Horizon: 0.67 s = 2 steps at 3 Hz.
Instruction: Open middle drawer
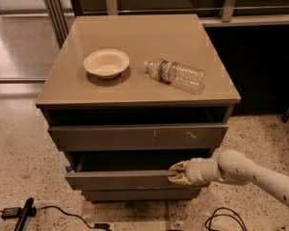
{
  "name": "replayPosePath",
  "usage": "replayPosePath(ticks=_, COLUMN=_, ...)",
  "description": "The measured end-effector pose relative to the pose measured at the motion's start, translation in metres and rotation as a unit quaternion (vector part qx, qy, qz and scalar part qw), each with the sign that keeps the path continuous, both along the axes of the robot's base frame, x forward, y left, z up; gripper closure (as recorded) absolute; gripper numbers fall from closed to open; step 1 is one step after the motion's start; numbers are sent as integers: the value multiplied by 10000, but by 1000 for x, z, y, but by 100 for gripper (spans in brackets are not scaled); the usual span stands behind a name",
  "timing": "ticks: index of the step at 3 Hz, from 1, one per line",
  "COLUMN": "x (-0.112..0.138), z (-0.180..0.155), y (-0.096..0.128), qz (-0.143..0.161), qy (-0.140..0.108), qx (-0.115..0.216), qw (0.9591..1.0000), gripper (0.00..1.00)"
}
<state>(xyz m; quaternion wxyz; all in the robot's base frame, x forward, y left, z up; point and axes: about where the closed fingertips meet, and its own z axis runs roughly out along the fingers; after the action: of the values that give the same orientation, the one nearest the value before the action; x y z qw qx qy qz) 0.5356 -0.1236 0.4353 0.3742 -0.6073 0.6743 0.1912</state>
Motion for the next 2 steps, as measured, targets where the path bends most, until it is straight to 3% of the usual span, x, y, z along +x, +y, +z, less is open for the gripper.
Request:
replayPosePath(ticks=1, x=0, z=0, y=0, qz=0, qy=0, qx=0, qw=10000, gripper=56)
replayPosePath(ticks=2, x=0, z=0, y=0, qz=1, qy=0, qx=0, qw=10000, gripper=32)
